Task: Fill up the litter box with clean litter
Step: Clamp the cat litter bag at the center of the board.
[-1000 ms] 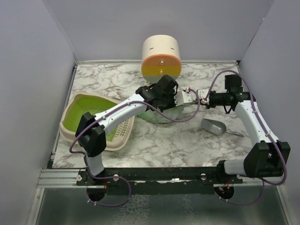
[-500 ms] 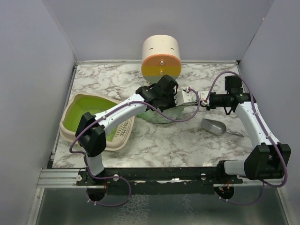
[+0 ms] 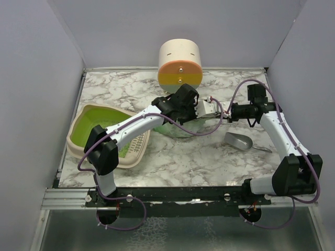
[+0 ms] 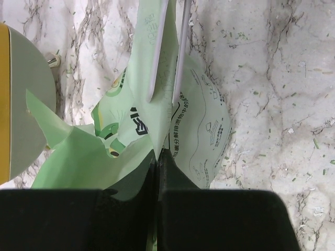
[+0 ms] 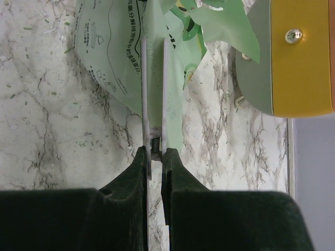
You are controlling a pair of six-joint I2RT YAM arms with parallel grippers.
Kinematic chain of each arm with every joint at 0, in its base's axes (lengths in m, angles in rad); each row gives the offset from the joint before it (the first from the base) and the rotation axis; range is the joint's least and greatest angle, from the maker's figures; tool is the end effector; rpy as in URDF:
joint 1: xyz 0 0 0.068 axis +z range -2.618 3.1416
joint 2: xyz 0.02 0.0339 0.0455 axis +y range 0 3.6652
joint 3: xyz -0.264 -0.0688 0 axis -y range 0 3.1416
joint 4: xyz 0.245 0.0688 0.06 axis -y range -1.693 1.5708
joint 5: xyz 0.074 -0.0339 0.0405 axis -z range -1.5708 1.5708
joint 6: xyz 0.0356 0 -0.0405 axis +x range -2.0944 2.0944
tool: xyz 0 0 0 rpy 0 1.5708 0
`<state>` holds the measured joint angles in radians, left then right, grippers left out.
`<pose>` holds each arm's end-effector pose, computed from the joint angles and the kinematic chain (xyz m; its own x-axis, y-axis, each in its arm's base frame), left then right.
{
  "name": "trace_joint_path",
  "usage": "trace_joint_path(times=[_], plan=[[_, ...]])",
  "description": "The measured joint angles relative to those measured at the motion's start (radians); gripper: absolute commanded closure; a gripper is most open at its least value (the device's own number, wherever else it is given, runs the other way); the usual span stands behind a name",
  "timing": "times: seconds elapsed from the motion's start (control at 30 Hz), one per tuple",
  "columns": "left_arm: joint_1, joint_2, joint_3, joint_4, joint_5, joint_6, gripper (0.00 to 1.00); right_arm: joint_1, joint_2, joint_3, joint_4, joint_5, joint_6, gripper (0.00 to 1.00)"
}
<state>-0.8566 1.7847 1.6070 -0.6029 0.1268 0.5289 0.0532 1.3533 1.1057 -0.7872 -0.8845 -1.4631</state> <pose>0.2622 -0.3093 0.3103 0.0100 0.7527 -0.6583 0.9305 0.2341 0.2817 0.2627 0.0416 0.2864 0.3334 -0.6131 -0.7161 -0.8996 0.0203 -0.4362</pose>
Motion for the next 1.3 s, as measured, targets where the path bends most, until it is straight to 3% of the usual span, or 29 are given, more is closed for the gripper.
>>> trace_joint_path(times=[0.93, 1.3], plan=[[0.008, -0.01, -0.023, 0.029, 0.0, -0.018, 1.0, 0.082, 0.029, -0.002, 0.096, -0.044, 0.058, 0.99], [0.013, -0.01, -0.027, 0.018, -0.005, -0.018, 1.0, 0.084, 0.024, -0.08, 0.22, -0.055, 0.105, 0.99]])
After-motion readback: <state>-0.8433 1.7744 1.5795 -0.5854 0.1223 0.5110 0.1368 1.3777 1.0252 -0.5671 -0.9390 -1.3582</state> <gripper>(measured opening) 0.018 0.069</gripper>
